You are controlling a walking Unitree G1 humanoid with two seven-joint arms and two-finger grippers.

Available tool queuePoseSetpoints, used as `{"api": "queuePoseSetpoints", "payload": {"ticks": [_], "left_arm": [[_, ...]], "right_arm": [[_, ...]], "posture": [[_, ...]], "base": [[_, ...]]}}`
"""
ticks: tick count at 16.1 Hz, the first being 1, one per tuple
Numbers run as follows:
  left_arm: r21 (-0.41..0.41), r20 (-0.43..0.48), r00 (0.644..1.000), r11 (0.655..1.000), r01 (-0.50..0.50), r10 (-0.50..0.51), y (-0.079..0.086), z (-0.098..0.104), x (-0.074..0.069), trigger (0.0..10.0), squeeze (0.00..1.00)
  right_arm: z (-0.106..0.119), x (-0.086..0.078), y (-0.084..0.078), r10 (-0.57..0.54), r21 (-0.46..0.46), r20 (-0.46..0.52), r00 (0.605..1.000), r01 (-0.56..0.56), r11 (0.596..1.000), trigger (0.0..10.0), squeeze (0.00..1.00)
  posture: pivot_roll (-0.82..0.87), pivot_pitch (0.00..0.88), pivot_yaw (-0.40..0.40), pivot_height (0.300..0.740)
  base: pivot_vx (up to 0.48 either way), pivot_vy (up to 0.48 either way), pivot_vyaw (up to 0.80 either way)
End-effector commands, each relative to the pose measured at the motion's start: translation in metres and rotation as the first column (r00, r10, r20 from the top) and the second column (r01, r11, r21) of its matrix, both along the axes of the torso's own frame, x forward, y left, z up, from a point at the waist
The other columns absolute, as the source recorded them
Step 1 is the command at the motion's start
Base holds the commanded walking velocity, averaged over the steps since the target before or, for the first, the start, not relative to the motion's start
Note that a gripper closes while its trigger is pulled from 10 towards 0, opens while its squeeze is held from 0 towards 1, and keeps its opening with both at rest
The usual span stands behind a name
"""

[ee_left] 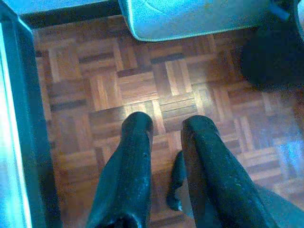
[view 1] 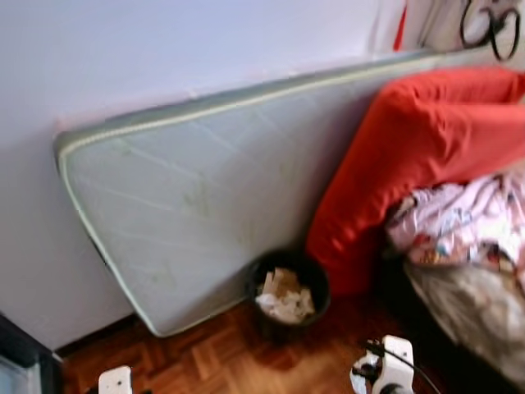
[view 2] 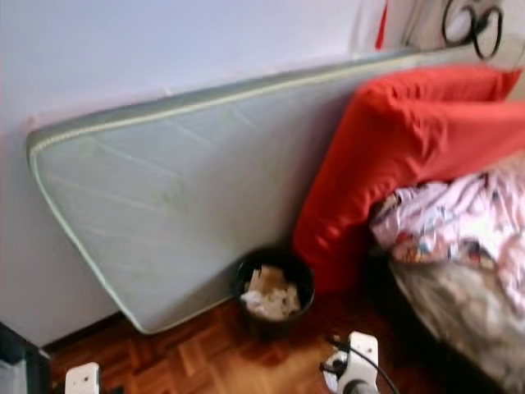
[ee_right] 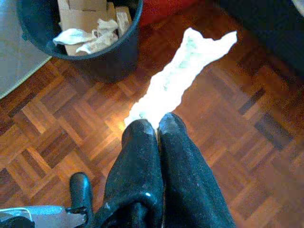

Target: Clean up the room

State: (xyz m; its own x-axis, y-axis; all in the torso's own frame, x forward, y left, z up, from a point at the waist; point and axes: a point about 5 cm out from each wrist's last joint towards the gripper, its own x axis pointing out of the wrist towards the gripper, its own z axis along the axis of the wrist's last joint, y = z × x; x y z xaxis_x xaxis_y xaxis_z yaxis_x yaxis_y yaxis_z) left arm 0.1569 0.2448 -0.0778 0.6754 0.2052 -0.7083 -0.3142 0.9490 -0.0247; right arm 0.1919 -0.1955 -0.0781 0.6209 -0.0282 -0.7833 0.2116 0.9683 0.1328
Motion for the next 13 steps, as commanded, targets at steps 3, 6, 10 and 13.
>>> {"api": "queuePoseSetpoints", "payload": {"ticks": [3, 6, 10, 13], "left_arm": [[-0.017, -0.018, 1.0, 1.0, 0.014, -0.015, -0.0052, -0.0028, -0.0021, 10.0, 0.0], [-0.017, -0.043, 0.999, 1.0, 0.009, -0.01, -0.0041, -0.0053, -0.0076, 10.0, 0.0], [-0.017, -0.047, 0.999, 1.0, -0.001, 0.0, -0.0022, -0.0052, -0.0081, 10.0, 0.0], [-0.019, -0.045, 0.999, 1.0, -0.01, 0.009, -0.0015, -0.0047, -0.0069, 10.0, 0.0]], "right_arm": [[-0.0029, -0.0074, -0.0051, 0.003, -0.013, -0.021, 1.0, -0.003, 1.0, 10.0, 0.0], [-0.0029, -0.008, -0.0056, 0.015, -0.027, -0.018, 1.0, -0.015, 1.0, 10.0, 0.0], [-0.0028, -0.0078, -0.0044, -0.025, 0.007, -0.004, 1.0, 0.025, 1.0, 10.0, 0.0], [-0.0019, -0.006, -0.0045, -0.02, 0.003, 0.002, 1.0, 0.02, 1.0, 10.0, 0.0]], "posture": [[0.12, 0.0, -0.022, 0.74], [0.12, 0.0, -0.021, 0.74], [0.12, 0.0, -0.031, 0.74], [0.12, 0.0, -0.039, 0.74]], "base": [[0.0, 0.0, 0.0], [0.0, 0.0, 0.53], [0.0, 0.0, 0.4], [0.0, 0.0, 0.0]]}}
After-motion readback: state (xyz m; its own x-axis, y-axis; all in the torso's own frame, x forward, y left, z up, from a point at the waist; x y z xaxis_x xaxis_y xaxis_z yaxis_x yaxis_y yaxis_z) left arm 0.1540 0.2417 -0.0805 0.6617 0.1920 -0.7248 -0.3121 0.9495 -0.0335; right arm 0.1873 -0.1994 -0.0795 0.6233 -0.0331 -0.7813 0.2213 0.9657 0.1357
